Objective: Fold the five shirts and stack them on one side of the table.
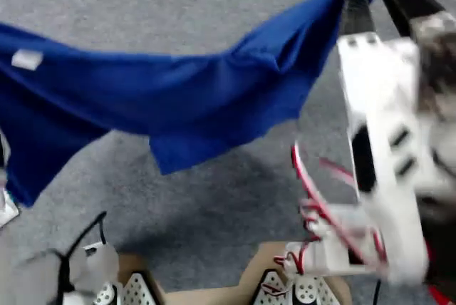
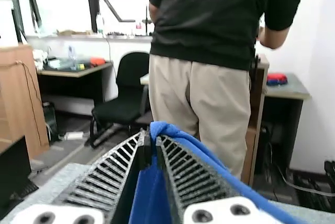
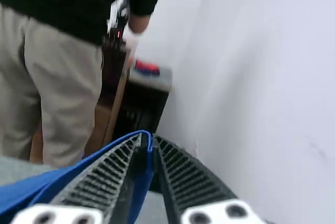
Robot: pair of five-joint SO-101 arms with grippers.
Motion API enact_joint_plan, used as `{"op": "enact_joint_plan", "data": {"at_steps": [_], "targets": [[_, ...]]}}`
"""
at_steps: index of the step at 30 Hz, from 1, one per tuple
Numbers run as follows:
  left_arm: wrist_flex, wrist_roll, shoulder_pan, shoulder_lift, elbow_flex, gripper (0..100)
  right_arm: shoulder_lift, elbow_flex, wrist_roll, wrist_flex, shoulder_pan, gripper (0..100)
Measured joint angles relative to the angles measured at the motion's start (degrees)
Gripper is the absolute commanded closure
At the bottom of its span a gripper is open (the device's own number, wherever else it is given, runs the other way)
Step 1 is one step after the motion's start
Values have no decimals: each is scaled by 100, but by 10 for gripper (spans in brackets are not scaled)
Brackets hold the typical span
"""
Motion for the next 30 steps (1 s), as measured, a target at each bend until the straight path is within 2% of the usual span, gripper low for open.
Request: {"op": "enact_joint_plan", "data": {"at_steps": [7, 16, 19, 26, 30], "targets": [[0, 0, -9, -941, 809, 981, -1187, 571, -44, -730, 123, 993], [0, 0, -9, -1266, 2418, 981, -1670, 2549, -26, -2673, 308, 993], [0, 0, -9, -1363, 3086, 981, -1653, 3007, 185, -3393, 308, 993], [0, 0, -9, -1407, 4220, 981, -1662, 3552, 695, -3912, -563, 993], [-316, 0, -18, -1424, 4712, 981, -1275, 3842, 862, -4308, -985, 993]]}}
